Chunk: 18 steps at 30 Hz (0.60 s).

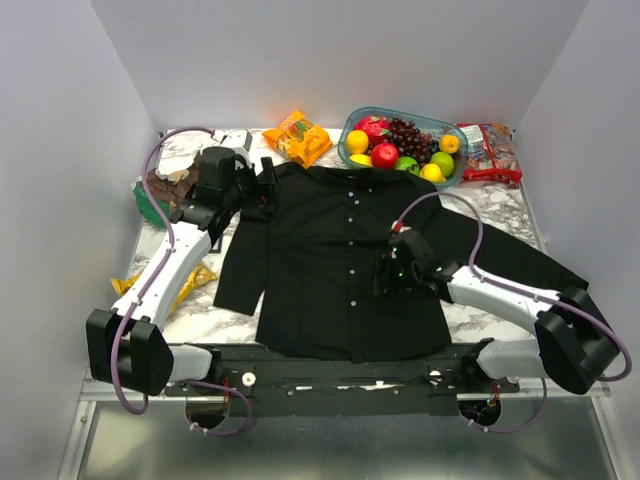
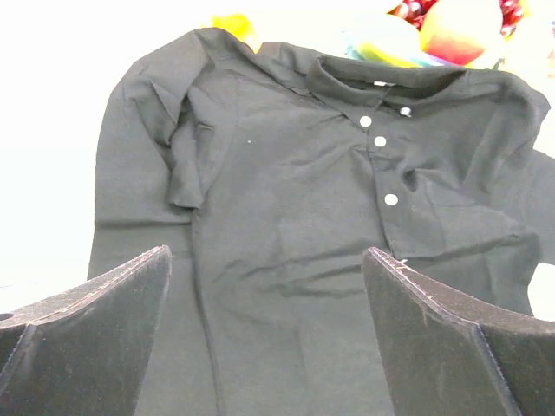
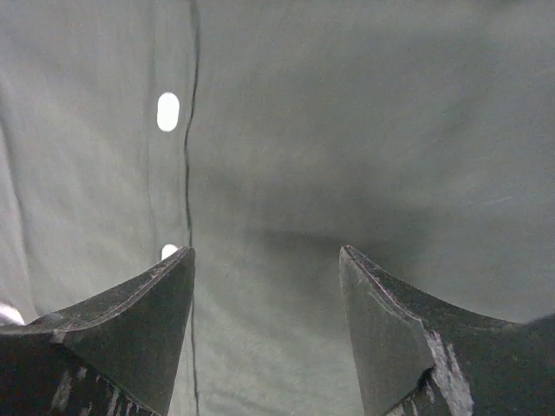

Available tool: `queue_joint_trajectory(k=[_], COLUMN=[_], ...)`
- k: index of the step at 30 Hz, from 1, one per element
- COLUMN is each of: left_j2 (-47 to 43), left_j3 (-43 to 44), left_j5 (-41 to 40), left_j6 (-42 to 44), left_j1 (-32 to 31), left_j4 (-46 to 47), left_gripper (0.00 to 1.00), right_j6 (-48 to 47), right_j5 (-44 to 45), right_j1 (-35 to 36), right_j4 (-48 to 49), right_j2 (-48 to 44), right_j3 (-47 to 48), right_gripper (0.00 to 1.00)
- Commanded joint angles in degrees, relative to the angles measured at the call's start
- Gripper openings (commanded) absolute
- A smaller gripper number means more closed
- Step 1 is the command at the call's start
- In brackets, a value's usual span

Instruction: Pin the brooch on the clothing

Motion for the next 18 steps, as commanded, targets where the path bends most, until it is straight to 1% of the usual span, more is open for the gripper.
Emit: queue_joint_trajectory(k=[1, 4, 8, 9, 11, 18], left_j2=[3.23, 4.28, 6.40, 6.57, 5.53, 3.41], left_j3=[-0.55, -1.69, 0.67, 1.11, 0.33, -1.69], left_j5=[0.83, 2.94, -0.65, -2.48, -3.64, 0.04], left_j6=[3.66, 4.79, 9.19, 9.72, 9.90, 8.67], left_j1=[0.61, 1.84, 2.28, 2.28, 2.28, 2.28], left_j4=[-2.22, -2.03, -6.51, -8.26, -8.02, -6.52], left_gripper=[0.99, 0.99, 0.99, 0.99, 0.99, 0.99], right_j6=[5.80, 7.65, 9.85, 10.47, 12.22, 17.59], right_j5=[-1.24, 0.68, 0.61, 0.52, 0.35, 0.43], right_j1=[5.46, 7.49, 8.73, 8.73, 9.17, 10.92], right_j4=[5.12, 4.87, 4.78, 4.60, 3.90, 0.21], right_j2=[3.16, 5.36, 5.54, 4.93, 3.78, -4.91], right_j3=[-2.47, -3.96, -6.95, -7.65, -10.10, -16.09], right_gripper=[0.75, 0.75, 0.75, 0.75, 0.75, 0.75])
